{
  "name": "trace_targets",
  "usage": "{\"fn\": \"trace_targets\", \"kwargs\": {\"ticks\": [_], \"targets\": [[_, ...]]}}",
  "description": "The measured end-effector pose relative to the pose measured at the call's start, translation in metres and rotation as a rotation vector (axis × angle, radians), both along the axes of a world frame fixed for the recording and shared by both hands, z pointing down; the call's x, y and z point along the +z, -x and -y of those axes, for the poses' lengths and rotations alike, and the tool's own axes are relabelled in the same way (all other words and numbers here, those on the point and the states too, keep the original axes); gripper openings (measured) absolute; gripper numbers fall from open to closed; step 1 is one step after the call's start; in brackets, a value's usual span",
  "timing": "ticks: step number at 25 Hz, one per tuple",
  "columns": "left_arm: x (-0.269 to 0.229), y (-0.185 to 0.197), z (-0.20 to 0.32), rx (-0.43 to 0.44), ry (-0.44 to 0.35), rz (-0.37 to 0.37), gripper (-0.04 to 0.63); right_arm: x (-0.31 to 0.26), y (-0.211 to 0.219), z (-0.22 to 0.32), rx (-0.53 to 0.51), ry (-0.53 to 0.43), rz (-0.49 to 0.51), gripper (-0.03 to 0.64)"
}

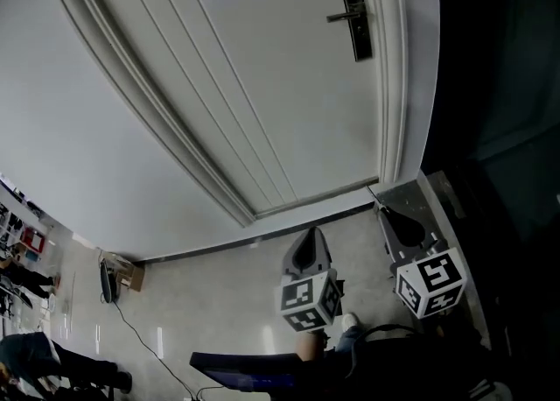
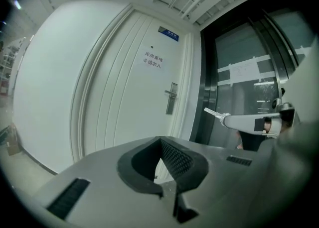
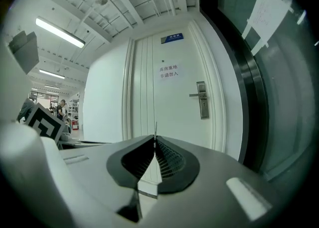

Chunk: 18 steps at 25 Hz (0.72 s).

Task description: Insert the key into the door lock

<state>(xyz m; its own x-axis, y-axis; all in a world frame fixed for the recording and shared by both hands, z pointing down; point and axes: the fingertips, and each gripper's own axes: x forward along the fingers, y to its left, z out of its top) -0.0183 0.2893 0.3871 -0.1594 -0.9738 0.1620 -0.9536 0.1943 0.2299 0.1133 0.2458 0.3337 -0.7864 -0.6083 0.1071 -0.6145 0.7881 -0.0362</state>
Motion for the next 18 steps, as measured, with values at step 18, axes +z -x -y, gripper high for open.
{"fn": "trace_targets", "kwargs": {"ticks": [18], "targets": [[0.023,0.091,0.146,0.064,0.043,-0.008,0.0,0.02,0.092,0.149,0.064,0.005,-0.014,0.012]]}}
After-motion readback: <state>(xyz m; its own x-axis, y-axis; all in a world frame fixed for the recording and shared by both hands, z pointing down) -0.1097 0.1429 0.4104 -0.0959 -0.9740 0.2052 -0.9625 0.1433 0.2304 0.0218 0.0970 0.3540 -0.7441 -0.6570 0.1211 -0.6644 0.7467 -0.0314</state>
